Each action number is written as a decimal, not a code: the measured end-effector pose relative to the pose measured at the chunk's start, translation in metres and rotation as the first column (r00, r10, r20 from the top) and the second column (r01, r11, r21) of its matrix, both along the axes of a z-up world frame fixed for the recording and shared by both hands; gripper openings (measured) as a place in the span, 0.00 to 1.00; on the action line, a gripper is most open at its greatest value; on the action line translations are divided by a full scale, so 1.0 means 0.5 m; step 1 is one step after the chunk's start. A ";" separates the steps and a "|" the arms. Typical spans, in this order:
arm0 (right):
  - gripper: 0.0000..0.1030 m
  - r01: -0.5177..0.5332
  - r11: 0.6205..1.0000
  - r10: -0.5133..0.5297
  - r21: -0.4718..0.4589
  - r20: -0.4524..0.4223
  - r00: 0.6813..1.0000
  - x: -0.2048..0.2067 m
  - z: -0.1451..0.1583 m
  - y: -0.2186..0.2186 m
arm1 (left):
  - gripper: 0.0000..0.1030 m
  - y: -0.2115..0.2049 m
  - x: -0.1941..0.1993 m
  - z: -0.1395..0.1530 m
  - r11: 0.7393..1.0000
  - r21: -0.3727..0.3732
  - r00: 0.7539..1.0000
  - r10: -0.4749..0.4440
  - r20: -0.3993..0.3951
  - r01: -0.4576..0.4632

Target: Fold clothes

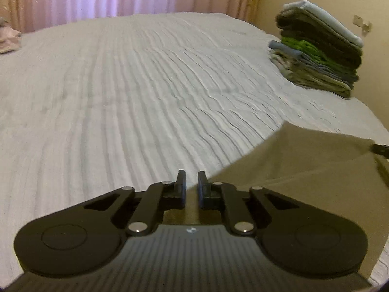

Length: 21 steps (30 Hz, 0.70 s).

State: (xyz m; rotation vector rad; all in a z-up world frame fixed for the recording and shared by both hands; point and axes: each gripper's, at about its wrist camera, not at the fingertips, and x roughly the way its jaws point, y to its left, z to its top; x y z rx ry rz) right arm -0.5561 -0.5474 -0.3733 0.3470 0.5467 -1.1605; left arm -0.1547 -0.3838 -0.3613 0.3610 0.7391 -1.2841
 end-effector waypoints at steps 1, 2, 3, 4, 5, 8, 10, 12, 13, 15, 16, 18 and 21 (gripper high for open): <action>0.49 -0.004 1.000 0.004 0.000 0.030 1.000 -0.013 0.012 0.014 | 0.08 0.014 0.001 0.012 1.000 -0.011 1.000 0.007 -0.017 -0.007; 0.49 -0.017 1.000 0.016 0.002 0.067 0.998 -0.028 0.024 0.031 | 0.08 0.034 -0.003 0.026 1.000 -0.023 0.999 -0.001 -0.044 0.000; 0.49 -0.039 0.999 0.038 0.004 0.087 0.995 -0.037 0.031 0.053 | 0.09 0.058 -0.012 0.040 0.999 -0.036 0.996 -0.025 -0.080 0.022; 0.49 -0.068 0.998 0.067 0.007 0.093 0.993 -0.042 0.034 0.080 | 0.09 0.081 -0.023 0.051 0.998 -0.045 0.994 -0.049 -0.099 0.045; 0.49 -0.097 0.995 0.096 0.009 0.099 0.990 -0.047 0.038 0.106 | 0.09 0.101 -0.042 0.056 0.996 -0.048 0.992 -0.081 -0.096 0.076; 0.49 -0.142 0.988 0.139 0.052 0.054 0.989 -0.046 0.014 0.161 | 0.10 0.150 -0.104 0.044 0.987 -0.019 0.983 -0.162 -0.080 0.161; 0.49 -0.121 0.987 0.123 0.108 -0.010 0.992 -0.044 -0.017 0.174 | 0.11 0.168 -0.123 0.014 0.991 0.027 0.990 -0.126 -0.069 0.128; 0.49 -0.084 0.987 0.088 0.138 -0.022 0.996 -0.053 -0.028 0.186 | 0.11 0.191 -0.132 0.009 0.996 0.031 0.995 -0.081 -0.062 0.083; 0.49 -0.059 0.986 0.064 0.153 -0.026 0.998 -0.058 -0.028 0.194 | 0.11 0.200 -0.136 0.014 0.997 0.031 0.997 -0.063 -0.053 0.065; 0.50 -0.009 0.987 0.013 0.160 -0.025 1.000 -0.064 -0.014 0.219 | 0.11 0.215 -0.150 0.028 0.998 0.046 0.999 -0.042 -0.024 0.043; 0.50 -0.004 0.986 0.004 0.169 -0.005 1.000 -0.067 -0.007 0.233 | 0.11 0.222 -0.158 0.035 0.998 0.055 0.999 -0.034 -0.009 0.034; 0.50 0.000 0.980 -0.011 0.198 0.052 0.999 -0.077 0.006 0.262 | 0.12 0.236 -0.173 0.048 0.997 0.072 1.000 -0.017 0.021 0.015; 0.69 -0.005 0.970 -0.027 0.244 0.127 0.992 -0.085 0.025 0.292 | 0.19 0.260 -0.192 0.063 0.995 0.100 0.999 -0.002 0.033 -0.001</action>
